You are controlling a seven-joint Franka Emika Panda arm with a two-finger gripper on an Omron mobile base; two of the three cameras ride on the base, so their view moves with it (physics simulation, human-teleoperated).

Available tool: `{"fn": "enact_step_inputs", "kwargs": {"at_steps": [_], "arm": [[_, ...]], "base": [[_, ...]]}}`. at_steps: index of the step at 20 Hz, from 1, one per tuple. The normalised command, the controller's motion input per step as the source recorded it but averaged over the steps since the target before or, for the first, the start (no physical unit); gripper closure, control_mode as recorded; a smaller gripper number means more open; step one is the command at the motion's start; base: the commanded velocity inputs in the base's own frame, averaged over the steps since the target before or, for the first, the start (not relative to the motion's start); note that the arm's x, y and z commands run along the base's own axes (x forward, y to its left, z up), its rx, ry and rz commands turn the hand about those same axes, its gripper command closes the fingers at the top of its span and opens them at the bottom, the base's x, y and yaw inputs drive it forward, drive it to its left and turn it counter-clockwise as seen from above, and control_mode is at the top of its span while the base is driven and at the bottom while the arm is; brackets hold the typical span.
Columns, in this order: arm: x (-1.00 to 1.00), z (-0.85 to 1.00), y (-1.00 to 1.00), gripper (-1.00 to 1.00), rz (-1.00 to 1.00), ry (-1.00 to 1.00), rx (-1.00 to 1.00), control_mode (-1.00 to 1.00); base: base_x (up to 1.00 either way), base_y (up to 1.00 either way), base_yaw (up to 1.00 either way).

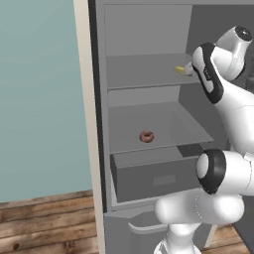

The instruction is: Move the donut and butter stick from the top shelf to the second highest shelf to make space. Then, place the pitcher from the counter on the cleared top shelf.

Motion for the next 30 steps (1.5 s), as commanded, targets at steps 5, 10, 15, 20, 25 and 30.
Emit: {"fn": "enact_step_inputs", "kwargs": {"at_steps": [5,10,15,20,25,30], "arm": [[0.34,-0.1,-0.13,-1.0,0.01,0.08,0.0,-1.0],[0.21,-0.25,-0.04,-1.0,0.0,0.02,0.0,-1.0],[0.23,-0.31,0.0,-1.0,0.0,0.0,0.0,-1.0],[0.27,-0.24,0.0,-1.0,0.0,0.0,0.0,-1.0],[0.3,-0.12,-0.02,-1.0,0.0,0.0,0.0,-1.0],[0.31,-0.01,-0.16,-1.0,0.0,0.0,0.0,-1.0]], "base": [[0.0,0.0,0.0],[0.0,0.0,0.0],[0.0,0.0,0.0],[0.0,0.0,0.0],[0.0,0.0,0.0],[0.0,0.0,0.0]]}}
